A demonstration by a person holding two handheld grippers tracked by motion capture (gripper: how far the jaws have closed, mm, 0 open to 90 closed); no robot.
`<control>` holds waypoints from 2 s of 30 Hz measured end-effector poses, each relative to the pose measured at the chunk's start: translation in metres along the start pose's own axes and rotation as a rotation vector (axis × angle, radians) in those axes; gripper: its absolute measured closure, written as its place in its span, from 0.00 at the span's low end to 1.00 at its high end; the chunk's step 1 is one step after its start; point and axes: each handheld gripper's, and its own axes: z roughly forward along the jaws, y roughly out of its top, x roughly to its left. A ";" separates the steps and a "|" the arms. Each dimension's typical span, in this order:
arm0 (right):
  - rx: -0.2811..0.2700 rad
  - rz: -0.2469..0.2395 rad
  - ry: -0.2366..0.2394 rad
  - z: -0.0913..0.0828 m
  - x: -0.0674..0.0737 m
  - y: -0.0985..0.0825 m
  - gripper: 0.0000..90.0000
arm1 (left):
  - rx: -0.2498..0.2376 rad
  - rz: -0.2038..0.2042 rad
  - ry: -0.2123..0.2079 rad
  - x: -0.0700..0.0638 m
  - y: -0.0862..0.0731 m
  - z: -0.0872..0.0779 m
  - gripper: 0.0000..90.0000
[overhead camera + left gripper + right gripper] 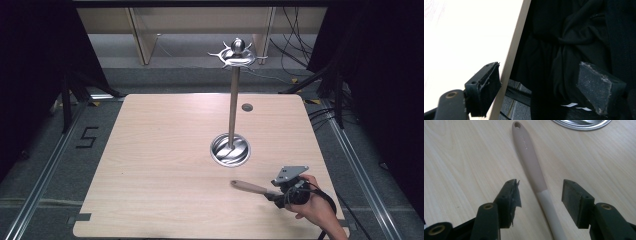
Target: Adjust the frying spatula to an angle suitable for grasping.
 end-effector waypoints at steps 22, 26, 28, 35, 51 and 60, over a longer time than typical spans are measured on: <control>0.194 -0.114 0.057 0.025 -0.007 0.025 0.66 | 0.021 0.028 -0.017 0.001 0.001 -0.002 0.20; 0.223 -0.118 0.069 0.031 -0.009 0.025 0.69 | 0.022 0.030 -0.022 0.001 0.001 -0.002 0.20; 0.235 -0.111 0.082 0.033 -0.008 0.025 0.70 | 0.023 0.029 -0.022 0.002 0.001 -0.002 0.20; 0.264 -0.121 0.091 0.038 -0.011 0.028 0.73 | 0.034 0.031 -0.024 0.002 0.001 -0.003 0.20; 0.325 -0.180 0.097 0.042 -0.012 0.034 0.80 | -0.009 -0.017 0.002 0.000 0.000 0.000 0.20; 0.408 -0.234 0.093 0.045 -0.007 0.043 0.82 | -0.001 -0.019 0.007 -0.001 0.001 -0.002 0.20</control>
